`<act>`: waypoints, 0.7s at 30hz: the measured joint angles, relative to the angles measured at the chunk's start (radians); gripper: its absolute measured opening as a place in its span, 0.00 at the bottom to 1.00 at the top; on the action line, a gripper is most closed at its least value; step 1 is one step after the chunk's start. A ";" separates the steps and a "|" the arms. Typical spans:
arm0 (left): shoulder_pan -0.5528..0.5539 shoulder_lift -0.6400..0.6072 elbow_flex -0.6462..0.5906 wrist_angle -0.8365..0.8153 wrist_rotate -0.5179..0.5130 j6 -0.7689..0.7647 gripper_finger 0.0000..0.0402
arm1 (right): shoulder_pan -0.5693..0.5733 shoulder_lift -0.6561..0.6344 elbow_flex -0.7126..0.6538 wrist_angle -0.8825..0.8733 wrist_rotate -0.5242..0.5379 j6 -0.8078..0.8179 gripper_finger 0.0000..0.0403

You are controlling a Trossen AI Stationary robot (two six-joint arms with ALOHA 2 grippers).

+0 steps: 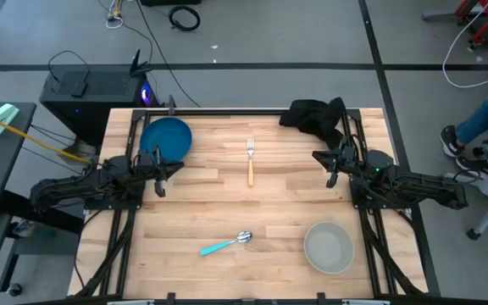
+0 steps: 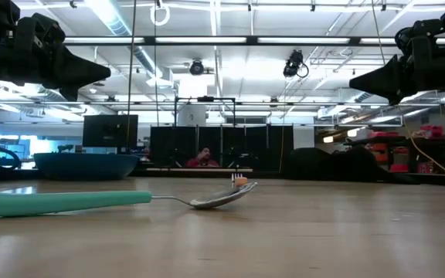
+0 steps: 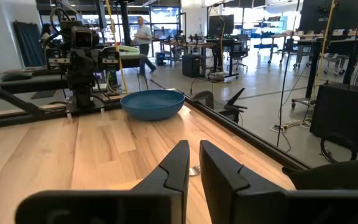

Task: Set table place

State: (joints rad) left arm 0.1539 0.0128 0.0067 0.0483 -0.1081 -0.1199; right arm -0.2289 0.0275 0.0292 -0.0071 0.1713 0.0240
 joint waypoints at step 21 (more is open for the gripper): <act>0.000 0.000 0.000 0.073 -0.003 -0.020 0.09 | 0.000 0.000 0.000 0.048 0.000 0.223 0.11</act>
State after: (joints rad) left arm 0.1539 0.0128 0.0067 0.1214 -0.1108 -0.1396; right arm -0.2289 0.0273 0.0292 0.0411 0.1713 0.2467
